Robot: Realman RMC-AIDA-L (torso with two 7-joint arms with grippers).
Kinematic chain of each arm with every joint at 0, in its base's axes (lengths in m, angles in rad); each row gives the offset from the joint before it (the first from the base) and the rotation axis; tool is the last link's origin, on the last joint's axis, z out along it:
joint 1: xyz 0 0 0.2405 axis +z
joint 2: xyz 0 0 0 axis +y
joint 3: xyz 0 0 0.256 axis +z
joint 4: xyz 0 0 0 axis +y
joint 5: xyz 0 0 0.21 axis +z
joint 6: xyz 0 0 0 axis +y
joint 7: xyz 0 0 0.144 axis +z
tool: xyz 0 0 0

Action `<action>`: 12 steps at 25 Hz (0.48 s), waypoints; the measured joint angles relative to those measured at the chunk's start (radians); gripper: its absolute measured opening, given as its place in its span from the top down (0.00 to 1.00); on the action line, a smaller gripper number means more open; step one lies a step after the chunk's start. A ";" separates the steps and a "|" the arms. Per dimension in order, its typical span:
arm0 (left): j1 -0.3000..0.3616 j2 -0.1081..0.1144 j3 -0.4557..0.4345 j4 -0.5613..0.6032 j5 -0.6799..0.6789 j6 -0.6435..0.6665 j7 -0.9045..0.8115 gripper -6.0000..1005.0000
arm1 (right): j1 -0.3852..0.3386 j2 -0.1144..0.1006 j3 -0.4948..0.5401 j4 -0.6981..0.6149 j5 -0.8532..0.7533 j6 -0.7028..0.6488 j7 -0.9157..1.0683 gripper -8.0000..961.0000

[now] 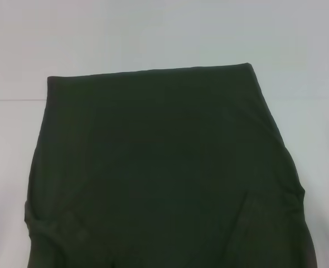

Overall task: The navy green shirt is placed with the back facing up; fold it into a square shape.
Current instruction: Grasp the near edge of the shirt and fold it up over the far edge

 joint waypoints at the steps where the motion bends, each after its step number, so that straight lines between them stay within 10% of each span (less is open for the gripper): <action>1: 0.000 0.000 -0.005 0.002 -0.004 -0.001 0.001 0.94 | 0.000 0.000 0.011 0.000 0.001 0.001 -0.001 0.90; 12: -0.008 0.013 -0.350 0.004 -0.068 -0.056 0.033 0.94 | -0.002 -0.024 0.241 -0.008 0.093 0.083 -0.004 0.89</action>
